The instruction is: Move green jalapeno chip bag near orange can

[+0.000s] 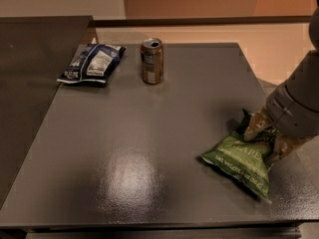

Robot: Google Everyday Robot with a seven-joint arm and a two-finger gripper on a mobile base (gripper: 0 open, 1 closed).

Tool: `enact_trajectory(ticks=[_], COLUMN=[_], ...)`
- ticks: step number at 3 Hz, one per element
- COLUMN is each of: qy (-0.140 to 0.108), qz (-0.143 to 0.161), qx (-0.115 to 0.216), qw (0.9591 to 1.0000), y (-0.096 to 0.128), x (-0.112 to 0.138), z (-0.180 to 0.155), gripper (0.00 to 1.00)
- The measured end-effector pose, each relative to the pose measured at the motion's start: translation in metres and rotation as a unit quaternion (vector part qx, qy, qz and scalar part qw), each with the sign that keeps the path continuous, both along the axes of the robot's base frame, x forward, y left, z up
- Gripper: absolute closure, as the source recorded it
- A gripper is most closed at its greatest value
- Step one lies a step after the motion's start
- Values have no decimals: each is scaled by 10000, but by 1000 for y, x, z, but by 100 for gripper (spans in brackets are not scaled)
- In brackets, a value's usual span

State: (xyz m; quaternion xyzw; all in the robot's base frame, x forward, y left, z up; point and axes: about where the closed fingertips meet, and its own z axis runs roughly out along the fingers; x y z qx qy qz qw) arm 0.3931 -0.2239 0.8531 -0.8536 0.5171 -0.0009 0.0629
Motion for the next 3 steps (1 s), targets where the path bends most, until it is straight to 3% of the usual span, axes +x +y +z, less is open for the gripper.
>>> enact_trajectory(ticks=[1,2,3], qy=[-140,-370,-732], qz=[-12,-95,-174], qx=[-49,-97,-26], qw=[9999,9992,9972], y=[4,16,38], x=[8,29,59], z=[13,32,54], gripper=[88,100,100])
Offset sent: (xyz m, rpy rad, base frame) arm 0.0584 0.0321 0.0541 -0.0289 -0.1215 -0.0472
